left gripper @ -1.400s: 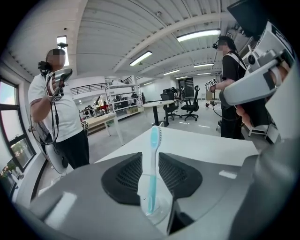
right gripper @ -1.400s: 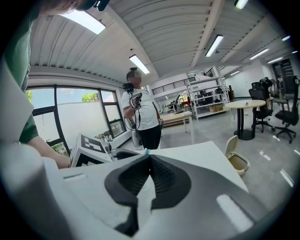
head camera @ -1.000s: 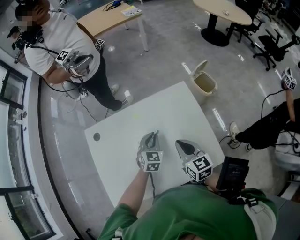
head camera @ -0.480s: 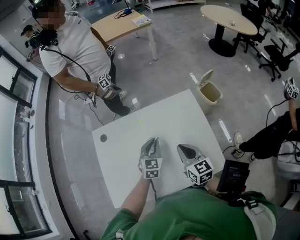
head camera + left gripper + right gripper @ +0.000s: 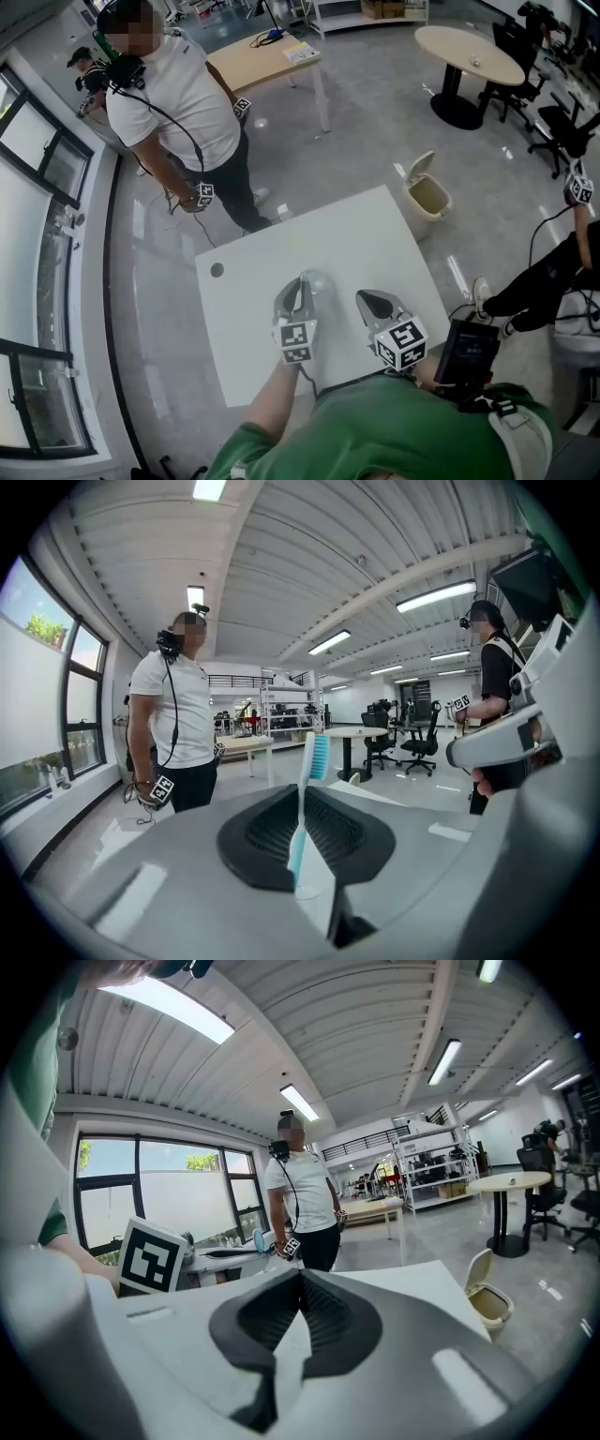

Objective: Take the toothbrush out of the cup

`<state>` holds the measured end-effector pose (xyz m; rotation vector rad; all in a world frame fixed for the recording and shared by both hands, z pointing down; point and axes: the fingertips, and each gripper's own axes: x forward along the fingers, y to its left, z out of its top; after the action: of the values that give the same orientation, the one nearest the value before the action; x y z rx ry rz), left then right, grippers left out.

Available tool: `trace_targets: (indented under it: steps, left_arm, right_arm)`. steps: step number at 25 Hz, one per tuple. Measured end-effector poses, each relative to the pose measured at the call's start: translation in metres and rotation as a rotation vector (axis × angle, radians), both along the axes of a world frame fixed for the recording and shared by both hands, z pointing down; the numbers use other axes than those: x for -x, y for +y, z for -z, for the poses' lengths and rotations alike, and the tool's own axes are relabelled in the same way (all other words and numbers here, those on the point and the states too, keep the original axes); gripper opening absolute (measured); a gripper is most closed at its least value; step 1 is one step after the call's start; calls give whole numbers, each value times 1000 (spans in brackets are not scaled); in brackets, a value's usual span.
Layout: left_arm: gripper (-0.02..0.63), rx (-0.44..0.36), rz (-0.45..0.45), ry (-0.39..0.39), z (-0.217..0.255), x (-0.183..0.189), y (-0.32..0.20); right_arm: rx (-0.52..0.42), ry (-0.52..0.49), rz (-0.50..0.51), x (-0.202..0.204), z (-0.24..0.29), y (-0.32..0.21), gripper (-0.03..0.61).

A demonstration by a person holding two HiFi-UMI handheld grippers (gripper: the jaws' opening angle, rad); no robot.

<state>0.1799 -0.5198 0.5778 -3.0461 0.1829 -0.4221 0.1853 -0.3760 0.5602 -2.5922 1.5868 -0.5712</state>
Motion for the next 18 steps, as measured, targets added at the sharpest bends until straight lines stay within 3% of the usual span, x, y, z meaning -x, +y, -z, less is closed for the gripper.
trace_targets:
  steps: [13, 18]
  left_arm:
    - [28, 6, 167, 161, 66, 60, 12]
    - [28, 21, 206, 186, 63, 133, 10]
  right_arm:
    - [-60, 33, 97, 30, 20, 26, 3]
    - [-66, 51, 139, 88, 13, 14, 3]
